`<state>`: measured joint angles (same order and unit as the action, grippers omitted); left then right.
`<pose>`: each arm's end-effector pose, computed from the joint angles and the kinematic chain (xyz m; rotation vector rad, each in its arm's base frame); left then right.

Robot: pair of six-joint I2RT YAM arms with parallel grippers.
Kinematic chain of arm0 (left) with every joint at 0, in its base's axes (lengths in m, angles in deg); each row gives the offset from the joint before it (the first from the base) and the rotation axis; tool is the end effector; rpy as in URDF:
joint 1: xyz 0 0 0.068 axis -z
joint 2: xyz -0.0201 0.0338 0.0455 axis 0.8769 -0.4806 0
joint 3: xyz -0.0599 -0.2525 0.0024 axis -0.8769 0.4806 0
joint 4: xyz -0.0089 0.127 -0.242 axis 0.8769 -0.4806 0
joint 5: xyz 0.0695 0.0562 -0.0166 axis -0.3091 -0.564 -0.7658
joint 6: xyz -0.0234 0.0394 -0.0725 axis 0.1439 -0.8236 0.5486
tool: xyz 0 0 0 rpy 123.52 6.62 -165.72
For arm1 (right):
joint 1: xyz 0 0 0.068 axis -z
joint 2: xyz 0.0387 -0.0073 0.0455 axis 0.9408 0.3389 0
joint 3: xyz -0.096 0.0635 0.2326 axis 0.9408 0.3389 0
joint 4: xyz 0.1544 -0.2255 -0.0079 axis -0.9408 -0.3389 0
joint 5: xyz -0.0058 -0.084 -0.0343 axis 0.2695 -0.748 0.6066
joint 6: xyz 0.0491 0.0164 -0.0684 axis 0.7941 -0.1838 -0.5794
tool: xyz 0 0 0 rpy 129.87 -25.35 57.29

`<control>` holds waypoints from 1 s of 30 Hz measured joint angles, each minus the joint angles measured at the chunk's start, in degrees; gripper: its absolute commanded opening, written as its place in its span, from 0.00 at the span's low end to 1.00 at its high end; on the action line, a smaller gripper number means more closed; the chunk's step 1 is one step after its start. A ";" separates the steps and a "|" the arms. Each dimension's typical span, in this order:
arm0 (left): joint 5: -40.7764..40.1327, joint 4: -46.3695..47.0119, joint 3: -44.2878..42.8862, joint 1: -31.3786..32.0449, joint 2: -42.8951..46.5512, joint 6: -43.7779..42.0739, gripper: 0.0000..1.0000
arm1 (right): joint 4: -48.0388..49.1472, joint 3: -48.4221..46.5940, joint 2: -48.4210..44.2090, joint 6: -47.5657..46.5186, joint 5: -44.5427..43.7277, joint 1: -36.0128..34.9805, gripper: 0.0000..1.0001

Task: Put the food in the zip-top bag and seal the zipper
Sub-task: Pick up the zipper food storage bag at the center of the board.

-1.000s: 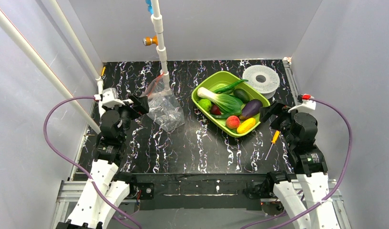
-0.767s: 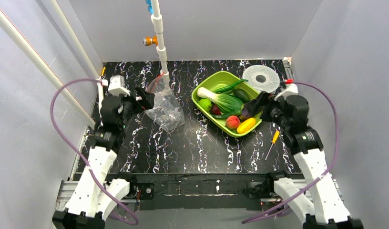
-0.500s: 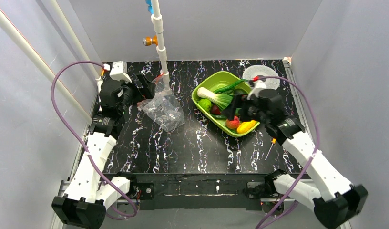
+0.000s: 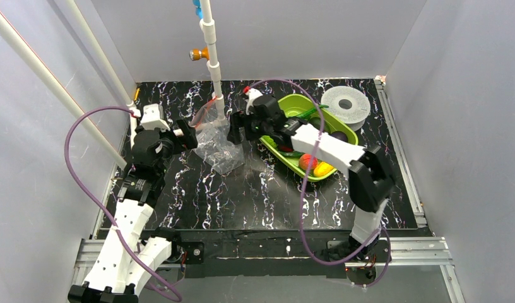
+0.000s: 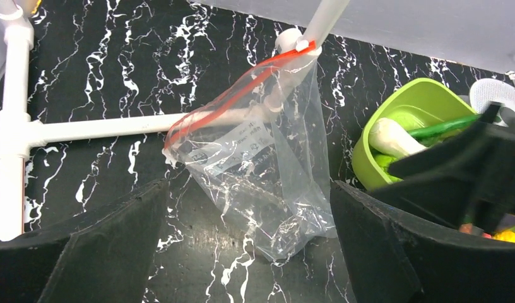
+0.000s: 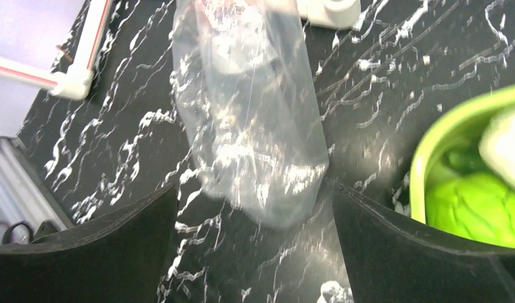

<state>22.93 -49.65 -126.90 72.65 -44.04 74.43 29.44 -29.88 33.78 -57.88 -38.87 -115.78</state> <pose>0.2403 -0.0370 0.3476 -0.1806 1.6842 -0.2327 0.3240 0.3390 0.2641 -0.4883 2.0856 0.7949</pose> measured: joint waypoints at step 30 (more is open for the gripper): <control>4.68 -0.32 0.00 -0.66 -3.88 3.54 1.00 | 12.17 -5.55 13.00 -8.35 9.88 -1.43 0.01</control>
<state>27.62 -49.97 -126.90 71.99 -47.92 77.97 41.61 -35.43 46.79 -66.23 -28.99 -117.21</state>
